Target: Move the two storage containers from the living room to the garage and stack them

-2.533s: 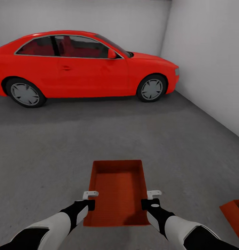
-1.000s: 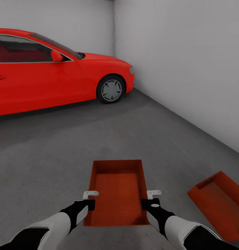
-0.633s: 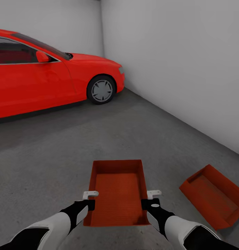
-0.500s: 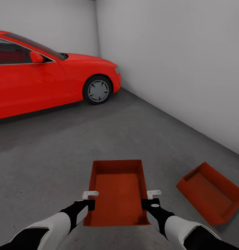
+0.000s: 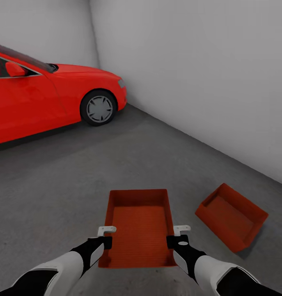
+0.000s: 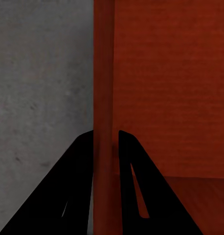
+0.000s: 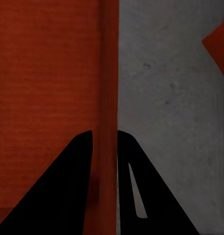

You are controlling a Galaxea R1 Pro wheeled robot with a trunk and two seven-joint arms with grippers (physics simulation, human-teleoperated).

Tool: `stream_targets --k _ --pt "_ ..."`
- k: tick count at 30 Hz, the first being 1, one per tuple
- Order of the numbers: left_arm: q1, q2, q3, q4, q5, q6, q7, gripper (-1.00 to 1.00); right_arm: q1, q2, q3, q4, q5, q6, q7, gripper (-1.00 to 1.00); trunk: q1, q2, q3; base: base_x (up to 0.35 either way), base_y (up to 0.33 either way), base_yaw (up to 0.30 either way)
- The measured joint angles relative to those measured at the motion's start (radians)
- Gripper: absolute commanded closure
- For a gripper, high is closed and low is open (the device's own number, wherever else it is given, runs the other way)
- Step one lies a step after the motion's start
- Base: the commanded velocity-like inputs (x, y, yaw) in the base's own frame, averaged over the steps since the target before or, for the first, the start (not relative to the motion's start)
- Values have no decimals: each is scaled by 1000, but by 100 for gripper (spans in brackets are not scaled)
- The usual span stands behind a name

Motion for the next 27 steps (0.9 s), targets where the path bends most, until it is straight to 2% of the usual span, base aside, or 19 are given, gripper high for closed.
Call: stream_targets --k 18,23,27 --pt "0 0 1 1 -1 -1 0 100 0 0 1 0 0 0 0 100 0 0 0 3 0 -247" --pt "0 0 1 1 -1 0 0 100 0 0 0 1 0 0 0 100 0 0 0 221 0 -243" --pt "0 -1 2 0 -2 1 1 100 0 -1 0 1 0 0 2 100 -1 0 0 310 0 -97"
